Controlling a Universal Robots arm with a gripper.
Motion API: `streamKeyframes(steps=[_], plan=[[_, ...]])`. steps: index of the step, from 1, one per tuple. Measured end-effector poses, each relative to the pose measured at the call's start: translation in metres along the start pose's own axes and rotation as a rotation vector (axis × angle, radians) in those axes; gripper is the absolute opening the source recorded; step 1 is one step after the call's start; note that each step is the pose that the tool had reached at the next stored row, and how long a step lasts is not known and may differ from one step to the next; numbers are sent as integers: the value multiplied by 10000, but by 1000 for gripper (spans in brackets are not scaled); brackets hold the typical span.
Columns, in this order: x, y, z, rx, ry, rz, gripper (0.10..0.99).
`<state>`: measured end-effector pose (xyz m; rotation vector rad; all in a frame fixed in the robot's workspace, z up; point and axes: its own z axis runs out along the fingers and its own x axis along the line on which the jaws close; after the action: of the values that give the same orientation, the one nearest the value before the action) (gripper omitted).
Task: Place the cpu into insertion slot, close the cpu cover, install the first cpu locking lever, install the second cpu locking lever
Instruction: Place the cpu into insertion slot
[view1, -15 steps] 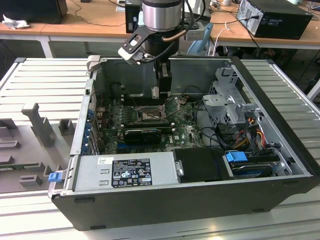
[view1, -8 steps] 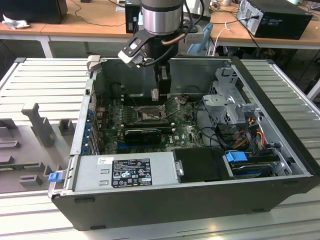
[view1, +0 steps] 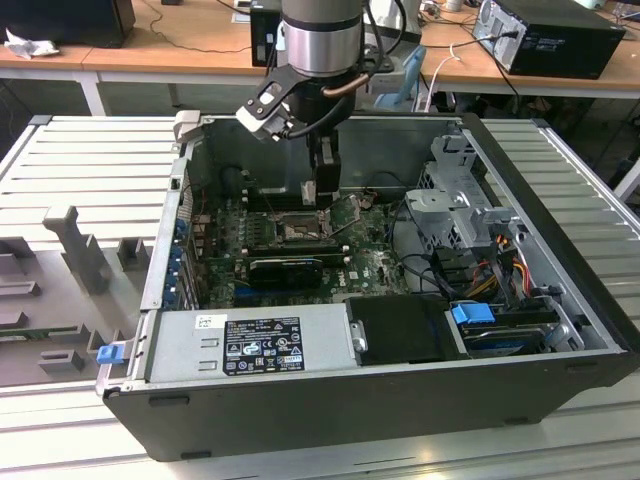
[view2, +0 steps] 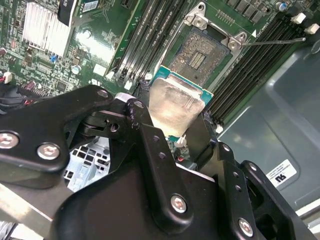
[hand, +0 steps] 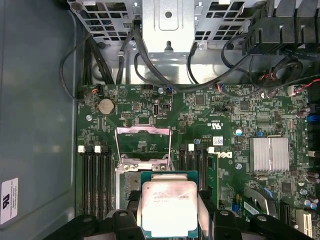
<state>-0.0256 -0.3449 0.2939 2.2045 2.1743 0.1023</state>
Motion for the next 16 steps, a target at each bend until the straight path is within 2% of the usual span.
streamKeyframes(steps=[2, 4, 8, 16], plan=[[0, -7, 11, -2, 7, 2, 533], [-1, -11, 44, 66, 3, 2, 533], [-2, -20, 110, 131, 3, 3, 533], [-2, -77, 288, 137, 20, -148, 533]])
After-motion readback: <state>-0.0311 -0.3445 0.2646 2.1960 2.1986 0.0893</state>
